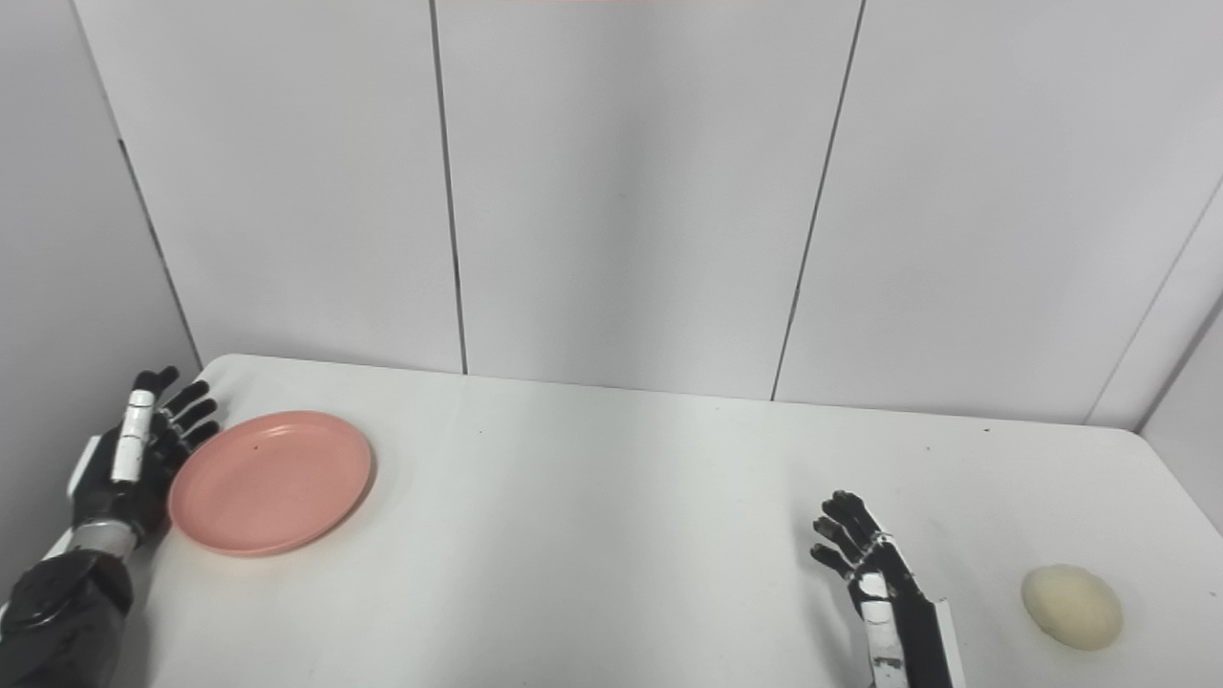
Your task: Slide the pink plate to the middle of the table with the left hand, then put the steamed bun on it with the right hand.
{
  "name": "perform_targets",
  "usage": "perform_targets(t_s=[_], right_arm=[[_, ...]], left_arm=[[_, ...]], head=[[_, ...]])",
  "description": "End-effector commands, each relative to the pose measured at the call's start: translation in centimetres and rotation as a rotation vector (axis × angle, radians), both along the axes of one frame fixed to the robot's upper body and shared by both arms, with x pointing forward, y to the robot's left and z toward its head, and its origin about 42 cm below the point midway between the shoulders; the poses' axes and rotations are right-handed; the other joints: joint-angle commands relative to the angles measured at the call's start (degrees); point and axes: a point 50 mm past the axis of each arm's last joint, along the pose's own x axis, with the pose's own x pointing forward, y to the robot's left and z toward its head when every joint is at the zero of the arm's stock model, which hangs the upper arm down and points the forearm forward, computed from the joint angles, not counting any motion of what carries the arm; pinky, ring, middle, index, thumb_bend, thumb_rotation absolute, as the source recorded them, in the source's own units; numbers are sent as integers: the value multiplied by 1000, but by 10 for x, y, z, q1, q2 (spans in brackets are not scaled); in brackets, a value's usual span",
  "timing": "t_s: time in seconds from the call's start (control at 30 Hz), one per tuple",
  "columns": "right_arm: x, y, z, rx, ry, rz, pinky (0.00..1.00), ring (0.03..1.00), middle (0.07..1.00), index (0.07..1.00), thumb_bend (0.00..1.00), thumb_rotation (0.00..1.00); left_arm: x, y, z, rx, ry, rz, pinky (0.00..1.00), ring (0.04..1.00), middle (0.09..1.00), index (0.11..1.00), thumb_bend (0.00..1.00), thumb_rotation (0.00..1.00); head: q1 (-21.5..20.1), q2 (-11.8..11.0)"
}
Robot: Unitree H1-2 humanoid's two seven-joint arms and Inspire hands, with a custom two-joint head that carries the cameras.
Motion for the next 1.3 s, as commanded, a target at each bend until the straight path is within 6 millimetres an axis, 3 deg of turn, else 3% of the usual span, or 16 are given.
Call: perform_targets(t_s=[0.0, 0.4, 0.53, 0.7, 0.8, 1.27], right_arm=[[-16, 5, -30, 44, 115, -6, 786, 825, 849, 837, 734, 946], [-13, 5, -32, 30, 118, -10, 774, 812, 843, 833, 749, 949], [-14, 7, -31, 33, 120, -5, 780, 821, 847, 837, 746, 951], [-15, 10, -29, 26, 117, -6, 773, 812, 844, 833, 744, 957], [-17, 11, -27, 19, 116, -8, 760, 810, 845, 840, 749, 968], [-17, 16, -25, 17, 112, -8, 753, 804, 840, 835, 710, 975]], left_arm=[[6, -2, 15, 21, -38, -5, 826, 852, 855, 890, 762, 813], [6, -32, 16, -10, -31, -91, 837, 849, 849, 889, 815, 813], [10, -48, 22, -5, -39, -142, 849, 850, 850, 906, 810, 833], [14, -68, 27, 10, -40, -178, 791, 823, 833, 884, 820, 821], [16, -79, 28, 20, -37, -216, 795, 835, 849, 886, 780, 838], [22, -134, 18, 26, -10, -312, 794, 827, 846, 878, 775, 815]], head=[[1, 1], [-1, -1], [-5, -1], [-10, 0], [-11, 0], [-24, 4]])
